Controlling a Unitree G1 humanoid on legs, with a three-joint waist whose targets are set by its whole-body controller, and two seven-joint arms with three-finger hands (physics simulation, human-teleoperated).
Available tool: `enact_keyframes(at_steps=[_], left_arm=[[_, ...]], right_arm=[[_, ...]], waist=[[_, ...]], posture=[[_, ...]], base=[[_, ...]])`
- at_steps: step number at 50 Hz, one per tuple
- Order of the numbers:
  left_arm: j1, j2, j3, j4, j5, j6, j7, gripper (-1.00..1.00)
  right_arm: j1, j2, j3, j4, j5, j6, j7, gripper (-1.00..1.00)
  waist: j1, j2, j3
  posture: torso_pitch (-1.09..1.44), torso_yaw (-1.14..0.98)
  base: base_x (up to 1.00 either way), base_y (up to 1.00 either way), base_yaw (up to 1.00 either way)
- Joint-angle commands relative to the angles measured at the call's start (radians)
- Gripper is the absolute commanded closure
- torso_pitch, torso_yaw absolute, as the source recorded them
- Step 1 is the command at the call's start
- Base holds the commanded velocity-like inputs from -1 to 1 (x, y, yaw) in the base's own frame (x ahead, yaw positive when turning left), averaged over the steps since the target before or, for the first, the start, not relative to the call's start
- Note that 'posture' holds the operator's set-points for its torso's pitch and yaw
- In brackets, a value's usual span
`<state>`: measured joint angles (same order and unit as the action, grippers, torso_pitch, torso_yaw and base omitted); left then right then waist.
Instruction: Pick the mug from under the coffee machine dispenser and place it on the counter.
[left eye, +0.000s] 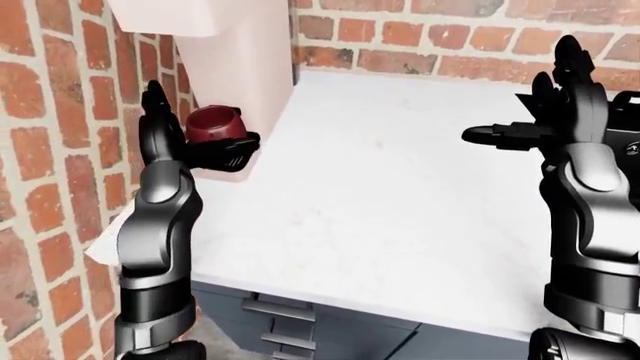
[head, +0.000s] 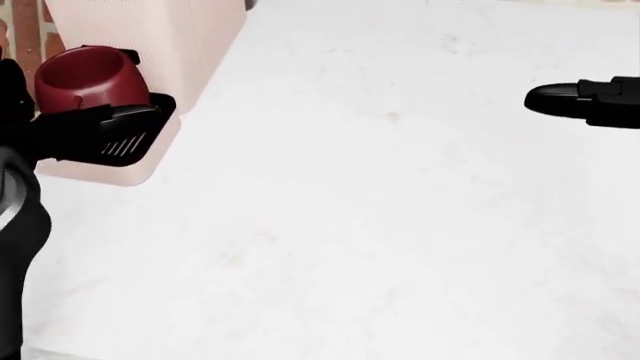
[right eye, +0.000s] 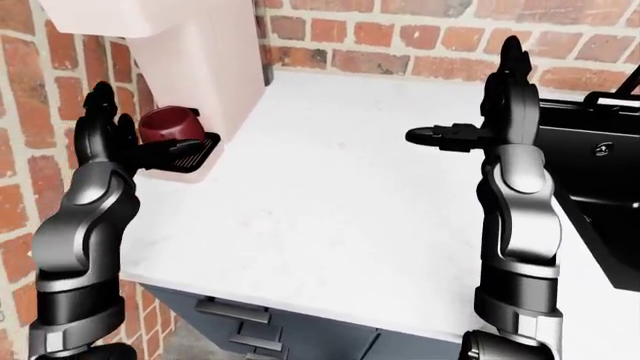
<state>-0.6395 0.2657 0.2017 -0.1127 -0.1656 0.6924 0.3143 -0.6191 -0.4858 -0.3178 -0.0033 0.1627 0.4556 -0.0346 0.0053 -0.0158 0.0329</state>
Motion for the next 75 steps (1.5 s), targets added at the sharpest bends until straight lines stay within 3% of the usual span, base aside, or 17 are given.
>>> enact_keyframes(at_steps=[1, 27, 29, 30, 31, 34, 38, 40, 60, 75], left_arm=[[-0.035, 0.009, 0.006, -0.032, 0.006, -0.033, 0.0, -1.0], [-0.071, -0.005, -0.022, 0.148, 0.06, -0.156, -0.021, -1.0], [-0.077, -0.006, -0.024, 0.146, 0.064, -0.156, -0.022, -0.62], [-0.077, -0.006, -0.024, 0.146, 0.065, -0.157, -0.023, -0.56], [-0.078, -0.007, -0.024, 0.146, 0.067, -0.16, -0.023, -0.29], [-0.076, -0.01, -0.026, 0.147, 0.071, -0.169, -0.025, 0.06], [-0.077, -0.011, -0.027, 0.152, 0.078, -0.197, -0.033, 0.82], [-0.075, -0.011, -0.027, 0.151, 0.079, -0.198, -0.034, 1.0], [-0.081, -0.031, -0.047, 0.027, 0.092, -0.117, -0.056, 1.0], [-0.073, -0.091, -0.087, -0.096, 0.121, -0.035, -0.086, 1.0]], right_arm=[[-0.028, -0.016, -0.012, -0.036, -0.003, -0.031, -0.003, -1.0], [-0.039, -0.023, -0.015, -0.039, 0.002, -0.019, -0.003, -1.0], [-0.039, -0.024, -0.016, -0.041, 0.004, -0.018, -0.004, -1.0], [-0.038, -0.024, -0.016, -0.04, 0.003, -0.02, -0.003, -1.0], [-0.036, -0.023, -0.016, -0.041, 0.004, -0.021, -0.003, -1.0], [-0.034, -0.022, -0.015, -0.045, 0.004, -0.019, -0.003, -1.0], [-0.034, -0.022, -0.015, -0.043, 0.003, -0.021, -0.002, -1.0], [-0.034, -0.022, -0.016, -0.045, 0.004, -0.019, -0.002, -1.0], [-0.043, -0.029, -0.017, -0.047, 0.008, -0.012, -0.004, -1.0], [-0.046, -0.036, -0.019, -0.041, 0.01, -0.014, -0.005, -1.0]], waist=[[0.001, -0.001, -0.027], [0.002, -0.004, -0.029], [0.002, -0.004, -0.029], [0.002, -0.004, -0.029], [0.002, -0.004, -0.029], [0.003, -0.004, -0.029], [0.003, -0.005, -0.029], [0.003, -0.005, -0.03], [0.001, -0.008, -0.026], [0.002, -0.011, -0.024]], posture=[[0.0, 0.0], [0.0, 0.0], [0.0, 0.0], [0.0, 0.0], [0.0, 0.0], [0.0, 0.0], [0.0, 0.0], [0.0, 0.0], [0.0, 0.0], [0.0, 0.0]], base=[[0.0, 0.0, 0.0], [0.0, 0.0, 0.0], [0.0, 0.0, 0.0], [0.0, 0.0, 0.0], [0.0, 0.0, 0.0], [0.0, 0.0, 0.0], [0.0, 0.0, 0.0], [0.0, 0.0, 0.0], [0.0, 0.0, 0.0], [0.0, 0.0, 0.0]])
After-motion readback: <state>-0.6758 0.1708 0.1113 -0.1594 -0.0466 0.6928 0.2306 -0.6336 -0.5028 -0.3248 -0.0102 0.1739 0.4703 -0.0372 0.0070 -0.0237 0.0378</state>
